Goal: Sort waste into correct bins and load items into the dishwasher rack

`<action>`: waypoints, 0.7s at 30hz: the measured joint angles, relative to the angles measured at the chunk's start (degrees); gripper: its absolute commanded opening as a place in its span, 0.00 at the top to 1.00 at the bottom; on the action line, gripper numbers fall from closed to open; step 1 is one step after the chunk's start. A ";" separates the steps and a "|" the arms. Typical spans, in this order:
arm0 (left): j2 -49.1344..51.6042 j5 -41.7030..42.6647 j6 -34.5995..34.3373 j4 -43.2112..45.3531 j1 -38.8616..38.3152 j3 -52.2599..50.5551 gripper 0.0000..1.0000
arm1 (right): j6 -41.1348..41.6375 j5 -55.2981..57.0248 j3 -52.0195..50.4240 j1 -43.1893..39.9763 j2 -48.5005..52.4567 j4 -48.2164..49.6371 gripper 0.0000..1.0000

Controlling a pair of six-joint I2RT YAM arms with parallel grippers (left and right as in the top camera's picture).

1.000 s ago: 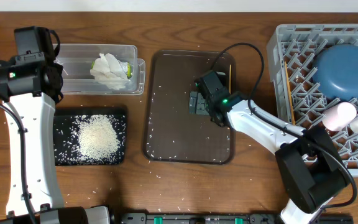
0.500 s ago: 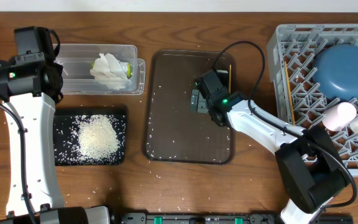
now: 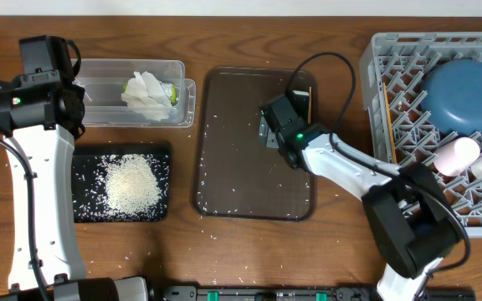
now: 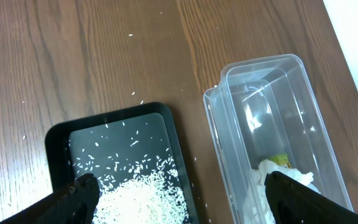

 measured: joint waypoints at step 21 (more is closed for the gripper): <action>0.00 0.00 0.00 0.00 0.00 0.00 0.12 | 0.02 3.34 0.00 -0.26 1.03 0.63 0.05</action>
